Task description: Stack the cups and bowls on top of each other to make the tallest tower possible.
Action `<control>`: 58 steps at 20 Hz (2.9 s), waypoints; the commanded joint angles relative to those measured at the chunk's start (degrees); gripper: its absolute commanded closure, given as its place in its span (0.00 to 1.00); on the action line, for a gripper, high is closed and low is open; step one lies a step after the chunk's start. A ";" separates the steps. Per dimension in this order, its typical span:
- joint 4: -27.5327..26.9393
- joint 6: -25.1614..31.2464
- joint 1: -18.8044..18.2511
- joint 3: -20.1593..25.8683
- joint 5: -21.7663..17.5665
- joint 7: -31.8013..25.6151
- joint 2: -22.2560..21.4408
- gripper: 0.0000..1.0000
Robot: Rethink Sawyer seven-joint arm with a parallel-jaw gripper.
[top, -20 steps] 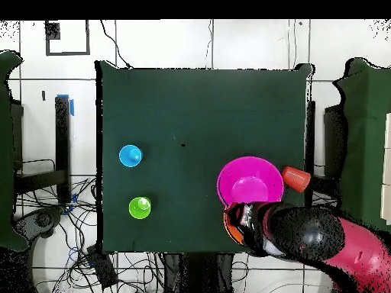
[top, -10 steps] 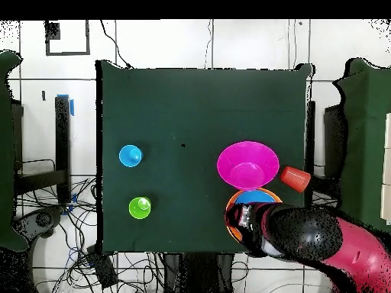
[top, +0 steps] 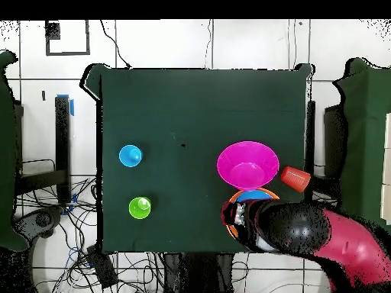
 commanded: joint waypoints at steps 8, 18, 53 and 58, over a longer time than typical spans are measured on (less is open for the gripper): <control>-17.32 -11.56 17.74 -13.34 -21.70 11.65 27.24 0.00; -27.86 -7.41 17.75 -16.11 -20.39 3.03 37.30 0.00; -27.27 6.46 27.53 -18.74 -10.30 6.96 27.69 0.00; -30.60 11.30 29.91 -19.47 -9.98 8.04 27.08 0.00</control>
